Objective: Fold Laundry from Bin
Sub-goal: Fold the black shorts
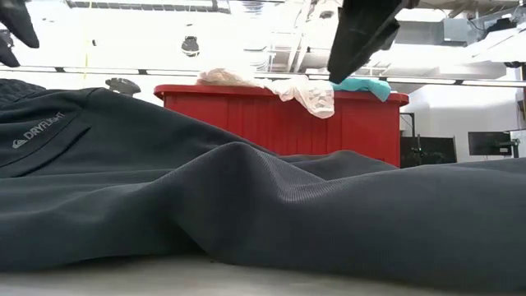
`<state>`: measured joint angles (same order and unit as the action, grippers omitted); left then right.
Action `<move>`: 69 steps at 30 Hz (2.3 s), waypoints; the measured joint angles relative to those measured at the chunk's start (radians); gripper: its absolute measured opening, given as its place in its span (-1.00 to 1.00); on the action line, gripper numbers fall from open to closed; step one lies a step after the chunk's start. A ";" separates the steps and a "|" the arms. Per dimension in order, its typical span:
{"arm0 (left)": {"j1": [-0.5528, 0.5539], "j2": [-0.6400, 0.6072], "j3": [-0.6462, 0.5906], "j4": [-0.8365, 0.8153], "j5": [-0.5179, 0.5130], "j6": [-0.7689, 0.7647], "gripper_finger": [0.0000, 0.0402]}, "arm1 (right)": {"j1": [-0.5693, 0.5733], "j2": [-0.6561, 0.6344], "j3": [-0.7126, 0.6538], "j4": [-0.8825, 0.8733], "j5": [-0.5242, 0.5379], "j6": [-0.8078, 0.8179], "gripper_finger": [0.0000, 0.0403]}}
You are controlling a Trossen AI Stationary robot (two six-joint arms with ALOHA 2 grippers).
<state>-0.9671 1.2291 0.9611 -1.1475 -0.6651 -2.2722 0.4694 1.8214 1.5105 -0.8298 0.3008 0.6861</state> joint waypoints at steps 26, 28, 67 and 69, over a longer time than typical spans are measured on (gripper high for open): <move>0.021 -0.024 -0.159 0.419 -0.145 0.012 -0.97 | -0.007 0.000 -0.066 0.109 0.016 0.027 -0.41; 0.021 -0.026 -0.109 0.368 -0.157 0.037 -0.99 | -0.007 0.000 -0.080 0.123 0.016 0.046 -0.42; -0.020 0.276 0.010 0.028 0.256 -0.115 -1.00 | -0.126 0.000 -0.093 0.479 -0.015 -0.168 -0.43; -0.020 0.276 0.010 0.025 0.252 -0.118 -1.00 | -0.153 0.000 -0.092 0.535 -0.067 -0.183 -0.43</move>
<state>-0.9867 1.5050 0.9710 -1.1228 -0.4126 -2.3900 0.3168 1.8214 1.4181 -0.2946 0.2334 0.5035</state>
